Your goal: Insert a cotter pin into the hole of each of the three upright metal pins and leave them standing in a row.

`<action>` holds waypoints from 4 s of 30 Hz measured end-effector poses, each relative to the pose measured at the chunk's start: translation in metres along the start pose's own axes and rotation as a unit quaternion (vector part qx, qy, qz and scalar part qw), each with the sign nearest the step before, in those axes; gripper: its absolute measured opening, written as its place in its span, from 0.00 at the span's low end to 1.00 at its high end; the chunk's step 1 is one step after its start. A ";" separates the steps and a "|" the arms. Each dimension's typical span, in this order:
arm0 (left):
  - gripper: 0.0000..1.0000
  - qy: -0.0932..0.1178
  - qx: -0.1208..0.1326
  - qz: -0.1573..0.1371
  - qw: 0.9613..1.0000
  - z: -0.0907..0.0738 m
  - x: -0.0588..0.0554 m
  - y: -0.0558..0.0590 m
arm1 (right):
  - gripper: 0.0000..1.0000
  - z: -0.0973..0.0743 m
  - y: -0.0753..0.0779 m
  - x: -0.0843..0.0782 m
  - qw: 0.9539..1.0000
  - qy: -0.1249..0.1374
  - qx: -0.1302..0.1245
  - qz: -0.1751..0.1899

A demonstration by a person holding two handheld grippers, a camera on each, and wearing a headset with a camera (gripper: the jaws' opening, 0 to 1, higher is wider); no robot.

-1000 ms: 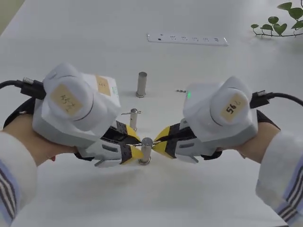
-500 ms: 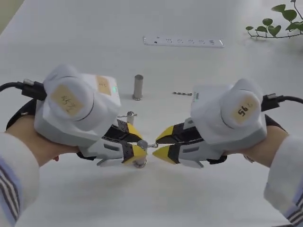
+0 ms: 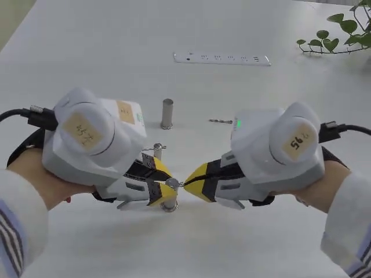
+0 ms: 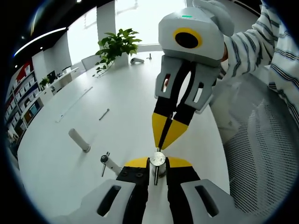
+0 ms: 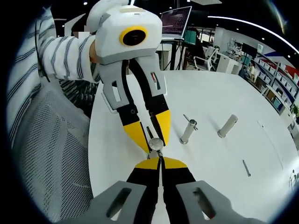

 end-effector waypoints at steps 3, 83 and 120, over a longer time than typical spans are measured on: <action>0.10 0.002 -0.004 -0.012 1.000 0.000 0.000 0.000 | 0.00 0.001 0.000 -0.001 1.000 0.002 -0.002 0.006; 0.99 0.170 0.144 -0.208 0.952 -0.047 -0.020 0.034 | 0.09 0.062 -0.012 -0.013 0.989 0.140 0.006 0.041; 0.99 0.151 0.151 -0.225 0.951 -0.045 -0.034 0.027 | 0.09 0.018 0.074 -0.038 0.990 0.125 -0.027 0.062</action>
Point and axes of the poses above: the centre of the closed fingertips' face, and the gripper's own axes: z roughly forward along the fingers, y roughly to its right, x roughly out of its top, the point moved 3 cm from there along -z, roughly backward along the fingers, and after that the axes turned 4 degrees about y, right-handed, at the moved point
